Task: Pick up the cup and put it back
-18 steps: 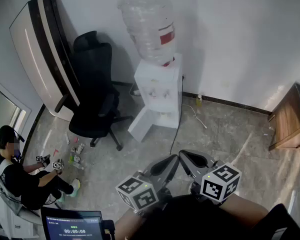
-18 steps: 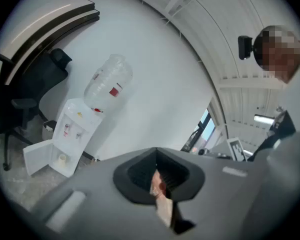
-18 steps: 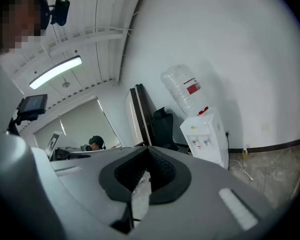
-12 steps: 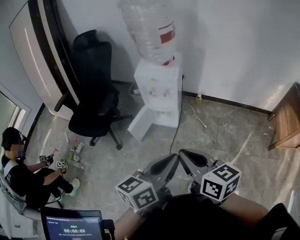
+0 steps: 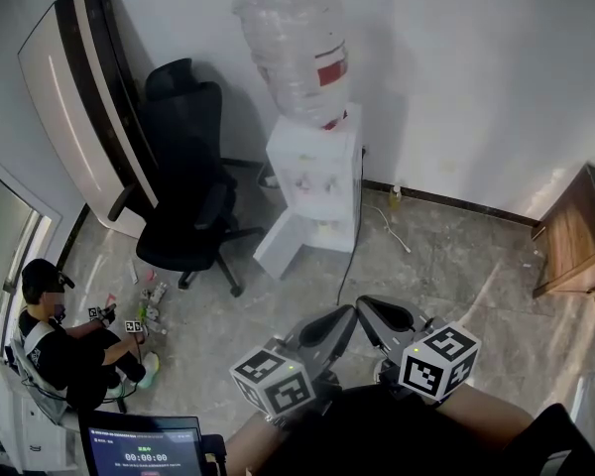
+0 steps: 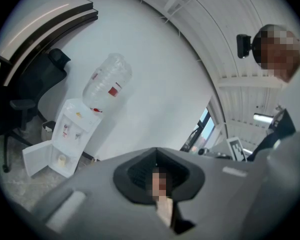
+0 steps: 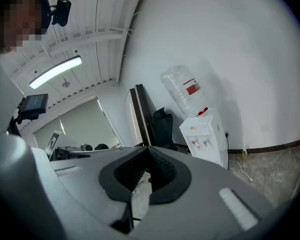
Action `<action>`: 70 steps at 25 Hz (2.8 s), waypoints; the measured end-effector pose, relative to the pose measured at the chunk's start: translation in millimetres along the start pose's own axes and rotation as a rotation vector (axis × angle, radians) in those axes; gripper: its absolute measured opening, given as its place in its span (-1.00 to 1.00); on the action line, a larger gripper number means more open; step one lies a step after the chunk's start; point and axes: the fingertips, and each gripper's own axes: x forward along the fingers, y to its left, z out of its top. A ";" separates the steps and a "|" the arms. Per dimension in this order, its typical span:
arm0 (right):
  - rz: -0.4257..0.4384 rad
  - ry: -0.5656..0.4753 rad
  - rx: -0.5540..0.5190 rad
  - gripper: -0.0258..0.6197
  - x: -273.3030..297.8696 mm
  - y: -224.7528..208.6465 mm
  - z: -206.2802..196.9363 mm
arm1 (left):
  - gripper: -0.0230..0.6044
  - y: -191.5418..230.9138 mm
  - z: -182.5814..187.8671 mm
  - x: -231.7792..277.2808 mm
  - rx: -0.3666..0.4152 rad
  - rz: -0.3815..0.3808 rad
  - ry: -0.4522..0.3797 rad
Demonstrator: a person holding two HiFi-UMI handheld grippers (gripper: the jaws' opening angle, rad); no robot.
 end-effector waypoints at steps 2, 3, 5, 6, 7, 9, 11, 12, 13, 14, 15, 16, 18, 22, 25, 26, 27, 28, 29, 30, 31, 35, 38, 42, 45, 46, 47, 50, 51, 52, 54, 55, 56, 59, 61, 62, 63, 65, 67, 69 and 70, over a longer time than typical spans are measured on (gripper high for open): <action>-0.004 0.004 -0.003 -0.91 -2.1 0.3 0.4 | -0.92 -1.4 -0.7 0.1 -0.005 -0.001 -0.002; -0.007 0.006 -0.004 -0.90 -3.7 -0.4 0.9 | -0.92 -2.6 -1.3 1.0 -0.009 -0.002 -0.001; -0.014 0.011 -0.001 -0.90 -7.6 -5.4 1.2 | -0.92 -4.6 -4.1 6.1 -0.020 -0.005 0.003; -0.017 0.012 0.002 -0.91 -9.5 -10.0 0.8 | -0.92 -4.8 -6.6 10.3 -0.023 -0.007 0.005; -0.019 0.013 0.005 -0.90 -11.0 -15.3 0.0 | -0.92 -4.2 -9.6 14.8 -0.024 -0.008 0.007; -0.017 0.015 0.012 -0.90 -13.7 -25.4 -1.8 | -0.92 -3.0 -15.1 23.3 -0.020 -0.002 0.015; -0.008 0.021 0.023 -0.90 -17.8 -34.6 -2.2 | -0.92 -5.0 -18.5 32.3 -0.024 0.019 0.031; -0.004 0.024 0.029 -0.90 -20.7 -39.8 -1.8 | -0.92 -6.5 -20.8 37.8 -0.029 0.026 0.036; -0.001 0.027 0.035 -0.90 -23.9 -45.5 -1.0 | -0.92 -7.6 -23.8 44.0 -0.033 0.028 0.036; 0.002 0.029 0.040 -0.90 -27.3 -51.8 0.0 | -0.92 -8.6 -27.0 50.7 -0.033 0.028 0.035; 0.005 0.031 0.046 -0.90 -30.4 -58.3 1.3 | -0.92 -9.3 -30.1 57.8 -0.032 0.026 0.034; 0.009 0.032 0.053 -0.90 -33.1 -65.2 2.7 | -0.92 -10.0 -32.5 65.0 -0.035 0.027 0.035; 0.014 0.035 0.071 -0.90 -37.7 -79.6 5.2 | -0.92 -12.2 -35.7 79.6 -0.056 0.040 0.049; 0.011 0.031 0.111 -0.90 -41.6 -106.2 9.0 | -0.92 -16.0 -42.0 100.3 -0.088 0.003 0.045; 0.003 0.021 0.130 -0.90 -35.3 -120.1 13.4 | -0.92 -4.7 -29.6 99.3 -0.098 0.038 0.018; 0.005 0.021 0.129 -0.88 -31.1 -122.2 14.8 | -0.92 3.3 -25.0 96.2 -0.096 0.058 0.005; 0.007 0.026 0.127 -0.88 -25.7 -123.8 15.5 | -0.92 13.1 -21.7 92.6 -0.092 0.075 -0.008; 0.008 0.034 0.124 -0.87 -19.0 -125.5 15.6 | -0.92 24.3 -19.9 88.9 -0.089 0.088 -0.018; 0.008 0.043 0.119 -0.87 -10.8 -127.4 15.8 | -0.92 35.6 -17.9 85.7 -0.092 0.099 -0.026; 0.008 0.052 0.113 -0.87 -1.2 -129.4 16.4 | -0.92 45.6 -14.3 83.4 -0.102 0.109 -0.030; 0.008 0.059 0.105 -0.87 9.7 -131.0 18.2 | -0.92 54.5 -9.9 81.7 -0.110 0.113 -0.034; 0.022 0.058 0.080 -0.88 63.6 -130.8 35.9 | -0.92 85.4 10.0 78.6 -0.104 0.022 -0.037; 0.034 0.081 0.046 -0.89 114.2 -124.4 50.9 | -0.92 113.2 33.6 79.2 -0.107 -0.044 -0.030; 0.089 0.141 -0.008 -0.90 186.2 -111.5 62.9 | -0.92 147.4 65.4 85.3 -0.118 -0.122 -0.026; 0.129 0.173 -0.012 -0.90 219.1 -103.0 58.2 | -0.92 161.7 74.3 82.6 -0.098 -0.157 -0.011; 0.146 0.183 -0.002 -0.90 227.5 -100.5 55.0 | -0.92 167.7 75.1 79.3 -0.096 -0.163 -0.016; 0.168 0.195 0.014 -0.90 235.5 -97.7 51.1 | -0.92 173.9 76.9 75.5 -0.100 -0.165 -0.019; 0.259 0.250 0.065 -0.90 257.0 -90.7 38.9 | -0.92 191.4 83.7 67.4 -0.140 -0.156 -0.034; 0.285 0.268 0.076 -0.90 264.0 -90.4 35.4 | -0.92 198.0 84.8 66.7 -0.155 -0.154 -0.048; 0.309 0.284 0.087 -0.90 270.3 -90.2 32.2 | -0.92 204.2 85.6 66.1 -0.171 -0.154 -0.066; 0.352 0.309 0.113 -0.90 279.5 -88.3 27.6 | -0.92 213.0 87.0 64.3 -0.206 -0.165 -0.099; 0.369 0.318 0.122 -0.90 283.0 -88.1 26.0 | -0.92 216.5 87.8 64.1 -0.220 -0.169 -0.114; 0.382 0.327 0.127 -0.90 286.5 -89.8 24.6 | -0.92 220.3 88.3 65.5 -0.229 -0.168 -0.129; 0.403 0.358 0.126 -0.90 296.7 -108.2 19.0 | -0.92 236.7 83.6 80.1 -0.261 -0.142 -0.168; 0.414 0.380 0.119 -0.90 302.1 -127.6 14.8 | -0.92 249.2 76.4 96.1 -0.294 -0.121 -0.187; 0.417 0.393 0.115 -0.90 303.8 -138.8 12.2 | -0.92 255.3 71.6 105.6 -0.308 -0.107 -0.191; 0.421 0.409 0.111 -0.90 304.7 -151.1 9.1 | -0.92 261.1 66.1 115.9 -0.319 -0.089 -0.193; 0.427 0.447 0.107 -0.90 305.5 -177.7 1.5 | -0.92 272.6 53.1 137.9 -0.333 -0.043 -0.186; 0.423 0.476 0.101 -0.87 307.6 -207.0 -7.7 | -0.92 285.8 39.0 159.4 -0.334 0.003 -0.171; 0.398 0.496 0.079 -0.87 312.6 -240.0 -19.8 | -0.92 302.5 24.6 176.7 -0.328 0.047 -0.162; 0.378 0.506 0.060 -0.87 315.7 -257.3 -27.3 | -0.92 312.2 17.1 182.7 -0.327 0.072 -0.165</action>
